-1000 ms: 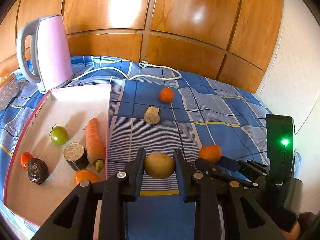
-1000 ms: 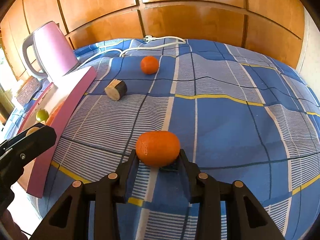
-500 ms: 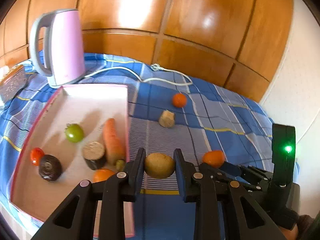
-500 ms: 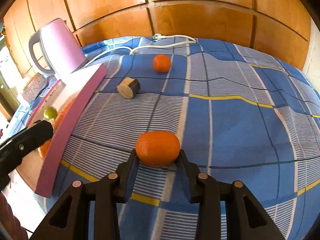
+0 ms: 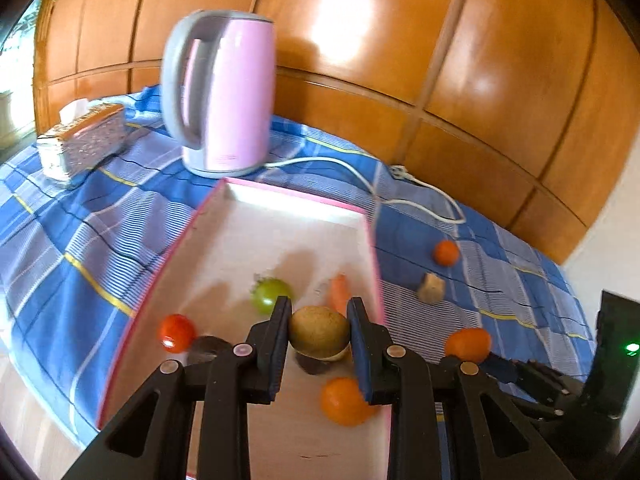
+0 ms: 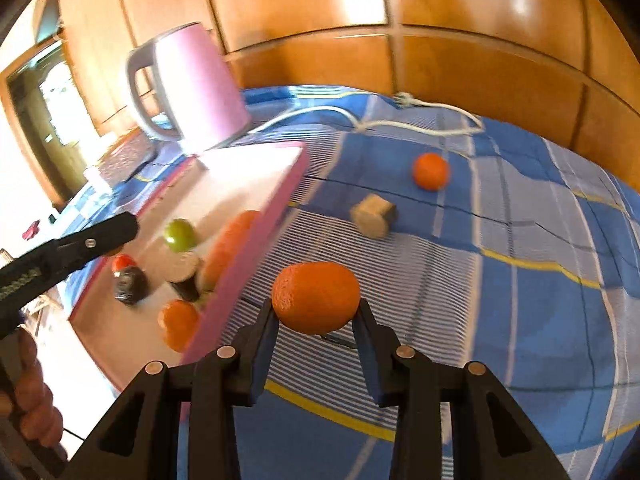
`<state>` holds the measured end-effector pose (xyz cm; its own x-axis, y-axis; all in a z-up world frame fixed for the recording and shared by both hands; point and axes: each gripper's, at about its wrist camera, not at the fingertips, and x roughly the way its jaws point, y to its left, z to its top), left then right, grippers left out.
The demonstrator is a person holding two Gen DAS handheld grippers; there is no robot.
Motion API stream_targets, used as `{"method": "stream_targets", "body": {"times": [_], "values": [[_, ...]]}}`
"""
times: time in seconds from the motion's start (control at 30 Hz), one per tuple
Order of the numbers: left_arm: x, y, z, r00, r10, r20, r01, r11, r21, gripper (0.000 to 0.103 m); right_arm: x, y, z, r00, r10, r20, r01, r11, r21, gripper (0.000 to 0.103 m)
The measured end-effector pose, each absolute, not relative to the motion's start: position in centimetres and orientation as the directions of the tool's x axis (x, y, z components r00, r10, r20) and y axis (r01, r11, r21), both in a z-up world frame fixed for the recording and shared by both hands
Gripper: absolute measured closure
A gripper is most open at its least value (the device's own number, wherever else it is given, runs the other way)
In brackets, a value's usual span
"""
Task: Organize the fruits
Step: 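Carry the yellow fruit to the tray with the left tool while the right tool carries the orange, then release the yellow fruit in the tray with the left tool while the right tool releases the orange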
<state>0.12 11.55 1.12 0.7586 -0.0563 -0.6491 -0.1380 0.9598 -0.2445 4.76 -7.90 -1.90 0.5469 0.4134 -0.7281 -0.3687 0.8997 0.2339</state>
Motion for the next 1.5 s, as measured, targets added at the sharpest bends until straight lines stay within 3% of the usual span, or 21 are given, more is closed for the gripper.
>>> {"method": "stream_targets", "body": {"times": [0.57, 1.3, 1.5], "values": [[1.1, 13.9, -0.7, 0.722, 0.03, -0.692, -0.232, 0.952, -0.201, 0.074, 7.8, -0.6, 1.0, 0.499, 0.508, -0.702, -0.523, 0.823, 0.224, 0.065], [1.8, 15.2, -2.4, 0.681, 0.043, -0.731, -0.277, 0.939, -0.204, 0.074, 10.1, 1.9, -1.1, 0.434, 0.503, -0.747, -0.494, 0.826, 0.27, 0.063], [1.7, 15.5, -2.2, 0.686, 0.056, -0.725, -0.291, 0.935, -0.203, 0.068, 9.9, 1.4, -1.4, 0.428, 0.51, -0.746, -0.485, 0.826, 0.287, 0.061]]}}
